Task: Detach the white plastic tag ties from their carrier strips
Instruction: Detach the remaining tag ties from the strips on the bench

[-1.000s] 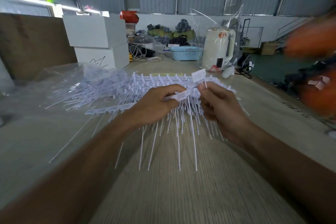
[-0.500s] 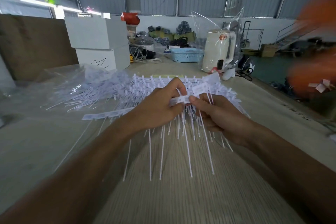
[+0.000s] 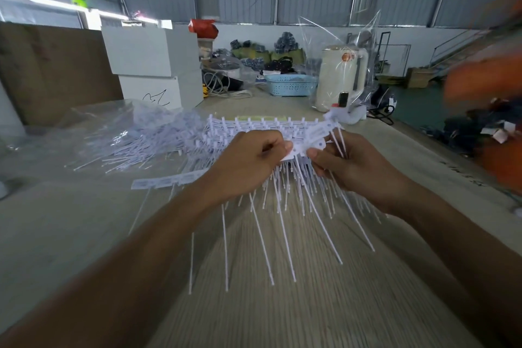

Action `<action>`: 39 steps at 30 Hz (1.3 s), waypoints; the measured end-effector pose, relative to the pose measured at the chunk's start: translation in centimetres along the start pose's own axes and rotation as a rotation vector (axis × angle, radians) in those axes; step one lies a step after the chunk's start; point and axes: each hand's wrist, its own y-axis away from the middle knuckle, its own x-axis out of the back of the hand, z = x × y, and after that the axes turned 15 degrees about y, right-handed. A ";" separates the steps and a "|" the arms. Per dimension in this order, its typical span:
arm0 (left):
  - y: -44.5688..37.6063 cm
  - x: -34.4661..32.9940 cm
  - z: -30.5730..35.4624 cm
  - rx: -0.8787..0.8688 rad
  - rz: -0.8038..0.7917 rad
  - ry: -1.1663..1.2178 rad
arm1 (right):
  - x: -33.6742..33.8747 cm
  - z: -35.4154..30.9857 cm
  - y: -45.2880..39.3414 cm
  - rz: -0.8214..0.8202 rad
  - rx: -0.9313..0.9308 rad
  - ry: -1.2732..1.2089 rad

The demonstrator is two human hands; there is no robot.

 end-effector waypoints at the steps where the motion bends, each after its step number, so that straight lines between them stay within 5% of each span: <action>1: 0.0 0.0 0.1 -0.009 0.000 -0.032 | 0.0 0.2 0.0 0.000 0.022 0.014; 6: 0.0 0.2 0.3 0.001 -0.017 -0.120 | -0.4 0.7 -0.2 0.014 0.142 0.129; 14: -0.2 1.0 1.1 0.127 -0.105 0.263 | 0.5 1.0 -0.4 0.113 0.338 0.286; 19: -0.2 1.4 1.2 0.145 -0.142 0.271 | 1.0 1.2 -0.4 0.144 0.472 0.491; 28: -0.1 1.2 0.8 0.083 -0.158 0.170 | 0.8 0.8 -0.6 0.064 0.186 0.385; 36: 0.0 0.7 1.0 0.096 -0.177 0.141 | 0.5 0.8 -0.8 0.300 0.130 0.632; 39: 0.0 0.5 1.1 0.071 -0.218 0.152 | 2.5 1.9 -1.0 0.420 -0.045 0.587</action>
